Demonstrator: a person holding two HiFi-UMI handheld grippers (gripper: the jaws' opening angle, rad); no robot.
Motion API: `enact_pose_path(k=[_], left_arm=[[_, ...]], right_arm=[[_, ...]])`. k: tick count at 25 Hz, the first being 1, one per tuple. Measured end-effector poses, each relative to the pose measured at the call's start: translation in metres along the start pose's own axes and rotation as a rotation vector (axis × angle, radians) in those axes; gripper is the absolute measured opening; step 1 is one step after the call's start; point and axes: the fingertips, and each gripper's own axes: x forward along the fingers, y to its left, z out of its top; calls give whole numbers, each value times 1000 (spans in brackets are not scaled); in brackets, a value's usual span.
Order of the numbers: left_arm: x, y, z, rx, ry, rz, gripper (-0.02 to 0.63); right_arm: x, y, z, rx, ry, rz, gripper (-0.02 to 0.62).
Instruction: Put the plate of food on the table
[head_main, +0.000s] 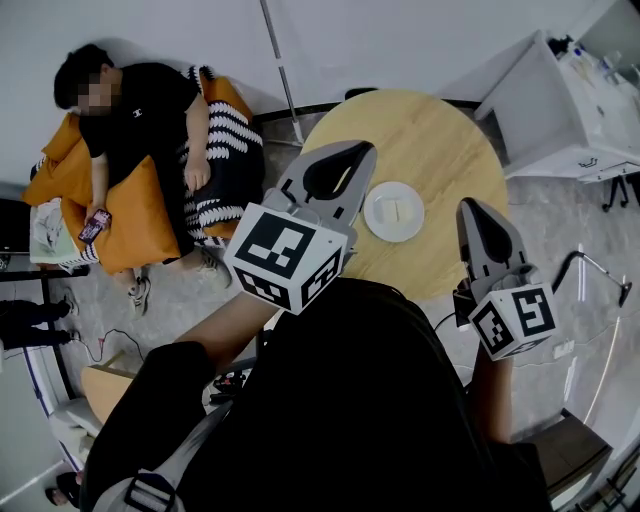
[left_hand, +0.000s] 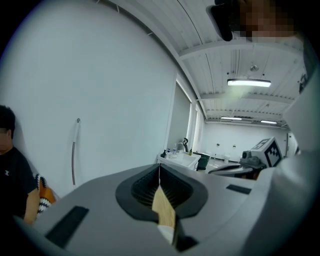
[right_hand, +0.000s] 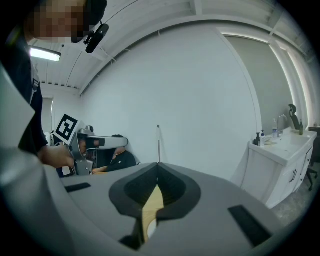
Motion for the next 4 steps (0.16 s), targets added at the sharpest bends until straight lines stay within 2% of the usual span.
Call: enact_pose_path(k=[4], left_arm=[[1,4,0,1,-4,0,9]], right_arm=[[4,1,1,-16,1,-3,8]])
